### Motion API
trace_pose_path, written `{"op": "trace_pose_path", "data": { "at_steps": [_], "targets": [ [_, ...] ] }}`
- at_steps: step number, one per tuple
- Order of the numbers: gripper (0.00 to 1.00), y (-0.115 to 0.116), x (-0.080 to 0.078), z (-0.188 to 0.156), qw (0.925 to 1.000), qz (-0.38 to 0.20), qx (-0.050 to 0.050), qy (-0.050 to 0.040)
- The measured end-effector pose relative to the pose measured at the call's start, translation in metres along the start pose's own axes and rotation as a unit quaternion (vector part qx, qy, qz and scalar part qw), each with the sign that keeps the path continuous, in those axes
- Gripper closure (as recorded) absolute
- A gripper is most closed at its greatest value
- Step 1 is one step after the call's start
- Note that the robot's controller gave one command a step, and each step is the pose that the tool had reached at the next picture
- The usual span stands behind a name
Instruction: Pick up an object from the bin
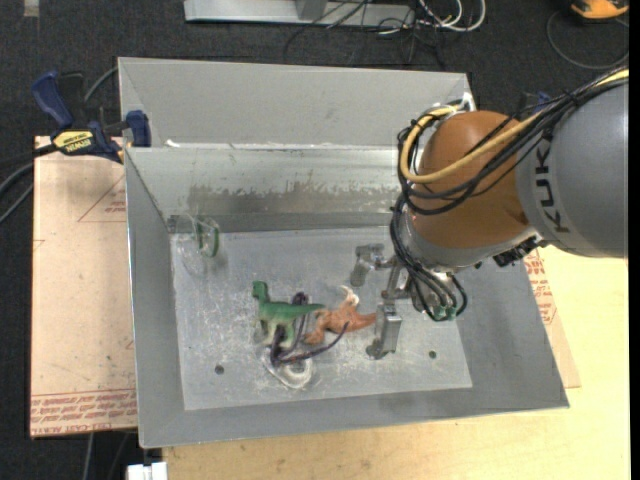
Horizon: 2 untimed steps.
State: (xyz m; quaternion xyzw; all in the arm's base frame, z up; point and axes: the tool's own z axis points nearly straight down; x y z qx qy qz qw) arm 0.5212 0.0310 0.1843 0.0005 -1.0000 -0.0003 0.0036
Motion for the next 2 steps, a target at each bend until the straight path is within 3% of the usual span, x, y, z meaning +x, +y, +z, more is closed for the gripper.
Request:
{"op": "trace_pose_path", "data": {
  "at_steps": [1, 2],
  "targets": [
    [0.0, 0.0, -0.002, -0.004, 1.0, 0.001, 0.0, -0.0038],
    [0.0, -0.003, 0.0, 0.05, 0.9976, -0.069, 0.0, -0.0037]
  ]
}}
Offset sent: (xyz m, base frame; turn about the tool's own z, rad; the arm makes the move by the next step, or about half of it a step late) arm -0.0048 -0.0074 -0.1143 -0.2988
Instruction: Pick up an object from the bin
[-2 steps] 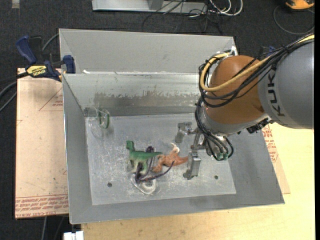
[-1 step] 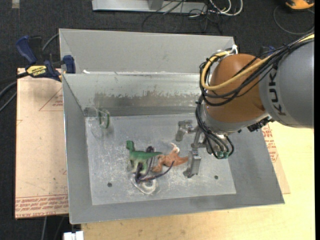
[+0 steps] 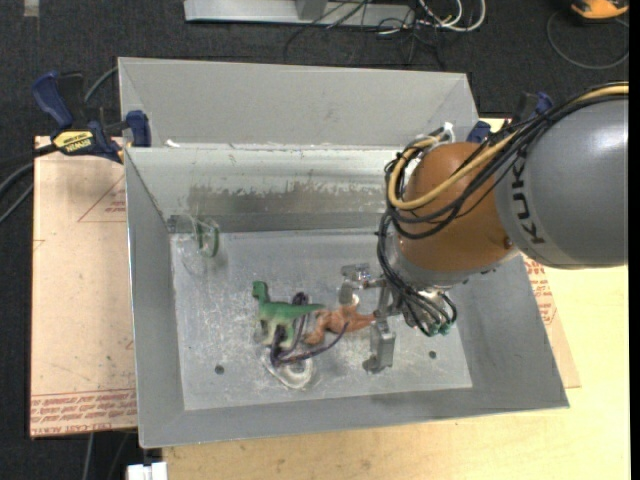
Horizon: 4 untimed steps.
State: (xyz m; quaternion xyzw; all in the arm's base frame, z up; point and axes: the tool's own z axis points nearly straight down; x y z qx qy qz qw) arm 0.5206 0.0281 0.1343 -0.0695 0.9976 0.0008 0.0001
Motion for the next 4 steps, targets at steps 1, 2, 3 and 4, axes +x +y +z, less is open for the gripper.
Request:
{"op": "trace_pose_path", "data": {
  "at_steps": [1, 2, 3, 4],
  "targets": [
    [0.0, 0.02, 0.01, 0.054, 0.9877, -0.156, 0.0, -0.0009],
    [1.0, 0.047, -0.028, 0.062, 0.987, -0.161, -0.001, -0.0069],
    [1.0, 0.047, -0.028, 0.062, 0.9871, -0.16, -0.001, -0.0068],
    [1.0, 0.044, -0.033, -0.04, 0.9844, -0.176, -0.001, -0.0048]
  ]
}}
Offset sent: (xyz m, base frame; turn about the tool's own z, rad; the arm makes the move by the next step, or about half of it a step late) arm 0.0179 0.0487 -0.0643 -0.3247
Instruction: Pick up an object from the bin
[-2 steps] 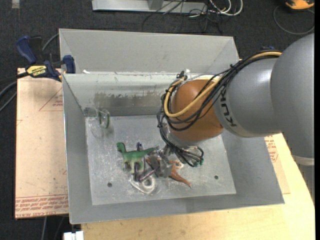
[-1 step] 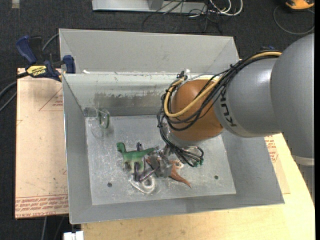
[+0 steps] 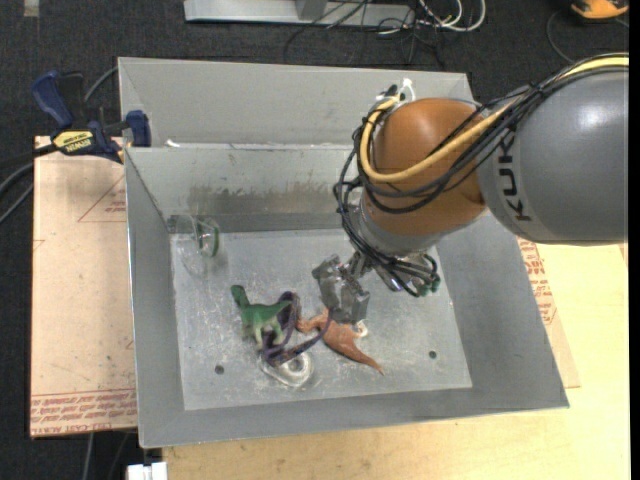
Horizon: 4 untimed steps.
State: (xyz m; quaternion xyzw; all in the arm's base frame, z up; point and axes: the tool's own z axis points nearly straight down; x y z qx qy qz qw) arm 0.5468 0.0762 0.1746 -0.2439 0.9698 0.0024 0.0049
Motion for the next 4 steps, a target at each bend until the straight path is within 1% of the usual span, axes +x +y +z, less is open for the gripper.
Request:
{"op": "trace_pose_path", "data": {
  "at_steps": [1, 2, 3, 4],
  "targets": [
    [0.0, 0.011, -0.019, -0.035, 0.9998, 0.02, 0.001, -0.0037],
    [0.0, 0.011, -0.019, -0.035, 0.9998, 0.02, 0.001, -0.0036],
    [0.0, 0.011, -0.002, 0.041, 0.9987, -0.05, 0.001, -0.0055],
    [0.0, 0.02, 0.008, 0.065, 1.0, 0.001, 0.0, -0.0038]
  ]
}}
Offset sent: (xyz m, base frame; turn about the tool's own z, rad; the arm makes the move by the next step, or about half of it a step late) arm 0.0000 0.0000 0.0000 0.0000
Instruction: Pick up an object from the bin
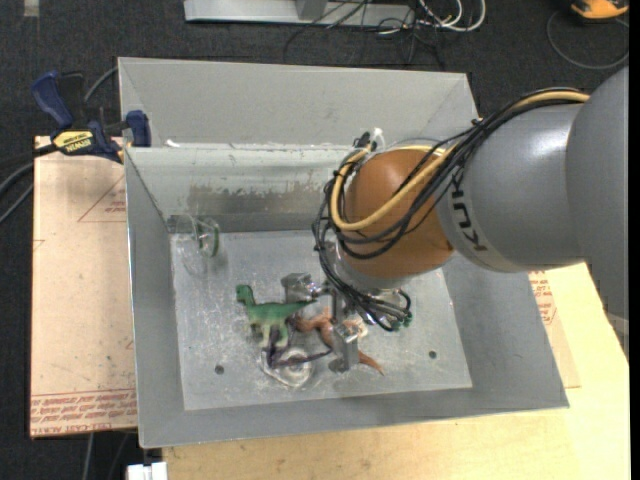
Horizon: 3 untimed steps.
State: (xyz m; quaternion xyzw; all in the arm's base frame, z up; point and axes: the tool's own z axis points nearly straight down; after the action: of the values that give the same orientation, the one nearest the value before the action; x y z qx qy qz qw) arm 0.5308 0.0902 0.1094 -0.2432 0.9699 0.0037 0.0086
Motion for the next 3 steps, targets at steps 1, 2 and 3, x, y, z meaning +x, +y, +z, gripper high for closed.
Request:
{"op": "trace_pose_path", "data": {
  "at_steps": [1, 2, 3],
  "targets": [
    [1.0, 0.001, -0.018, 0.01, 0.9874, -0.158, 0.001, -0.0036],
    [1.0, 0.001, -0.018, 0.011, 0.9874, -0.158, 0.001, -0.0036],
    [1.0, -0.001, -0.023, 0.036, 0.9872, -0.159, 0.002, -0.0095]
  ]
}}
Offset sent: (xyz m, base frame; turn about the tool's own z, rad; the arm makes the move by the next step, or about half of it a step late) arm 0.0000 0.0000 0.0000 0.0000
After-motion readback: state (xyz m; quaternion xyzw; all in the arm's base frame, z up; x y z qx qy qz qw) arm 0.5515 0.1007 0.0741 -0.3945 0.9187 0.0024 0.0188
